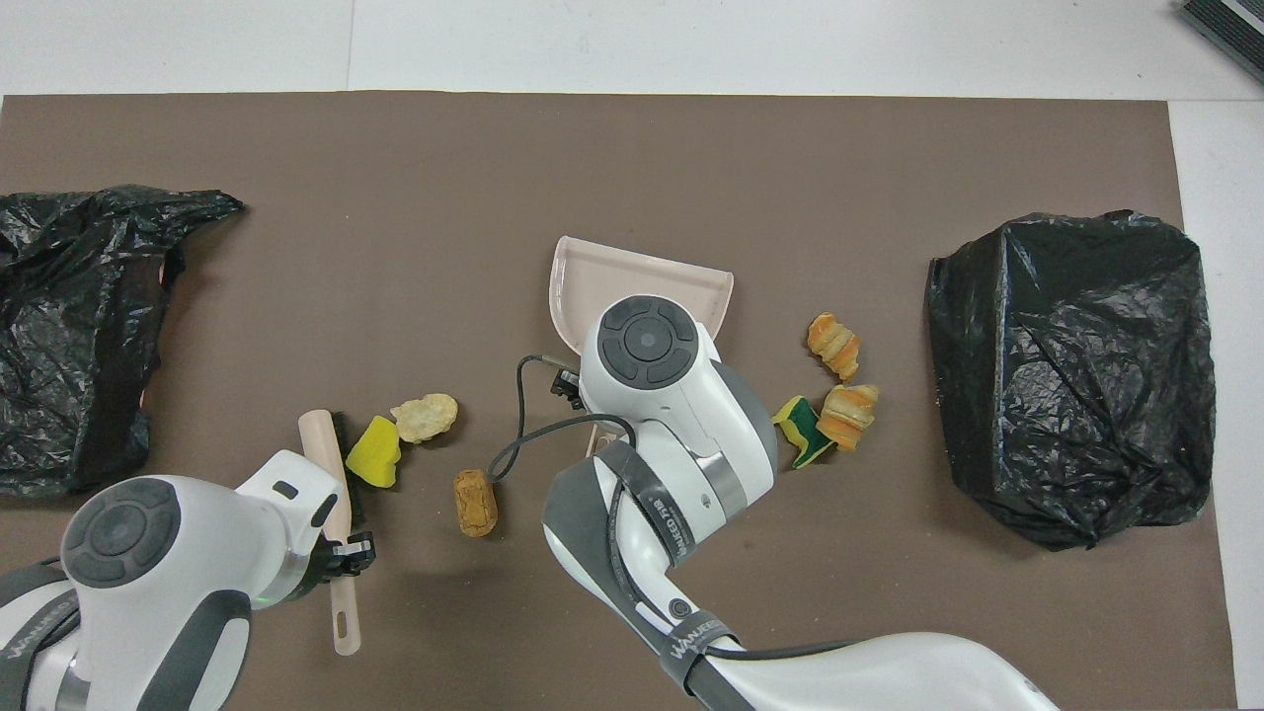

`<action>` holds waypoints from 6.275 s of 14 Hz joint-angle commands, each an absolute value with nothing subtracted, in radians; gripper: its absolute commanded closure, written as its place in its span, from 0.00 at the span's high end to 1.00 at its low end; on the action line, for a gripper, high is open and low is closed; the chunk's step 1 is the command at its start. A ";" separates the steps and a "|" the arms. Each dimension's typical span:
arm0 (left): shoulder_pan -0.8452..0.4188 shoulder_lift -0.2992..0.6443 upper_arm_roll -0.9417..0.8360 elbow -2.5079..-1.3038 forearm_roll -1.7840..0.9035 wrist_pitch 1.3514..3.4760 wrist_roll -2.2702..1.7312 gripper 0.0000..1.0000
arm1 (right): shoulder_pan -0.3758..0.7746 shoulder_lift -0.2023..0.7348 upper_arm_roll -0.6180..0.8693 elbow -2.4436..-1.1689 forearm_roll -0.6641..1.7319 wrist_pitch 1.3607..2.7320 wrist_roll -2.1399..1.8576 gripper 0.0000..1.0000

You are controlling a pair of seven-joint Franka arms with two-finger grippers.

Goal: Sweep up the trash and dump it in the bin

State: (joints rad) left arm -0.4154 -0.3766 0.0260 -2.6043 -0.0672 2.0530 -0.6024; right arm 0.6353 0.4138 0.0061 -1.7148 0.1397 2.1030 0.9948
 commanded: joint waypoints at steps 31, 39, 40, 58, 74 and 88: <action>-0.597 -0.203 0.035 -2.523 -0.153 2.211 -0.710 0.00 | 0.595 -0.069 0.003 -2.233 -0.048 1.963 -0.598 0.00; -0.652 -0.157 0.031 -2.473 -0.153 2.175 -0.664 0.00 | 0.649 0.014 0.006 -2.233 -0.060 2.068 -0.543 0.00; -0.670 -0.147 0.031 -2.452 -0.155 2.160 -0.661 0.00 | 0.647 0.014 0.006 -2.233 -0.061 2.068 -0.542 0.00; -0.568 0.030 0.040 -2.113 -0.028 1.961 -0.349 0.00 | 0.649 0.014 0.006 -2.233 -0.060 2.065 -0.511 0.00; -0.698 0.069 0.006 -2.117 -0.123 1.871 -0.063 0.00 | 0.652 0.011 0.008 -2.232 -0.060 2.054 -0.462 0.00; -0.497 0.000 0.006 -2.106 -0.169 1.730 -0.394 0.00 | 0.617 -0.073 0.000 -2.194 -0.060 1.939 -0.477 0.00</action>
State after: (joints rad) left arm -0.4692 0.0429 0.0063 -2.0671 -0.1568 1.7369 -0.2940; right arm 0.6453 -0.0080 0.0006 -2.2088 -0.0356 1.9993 -0.4950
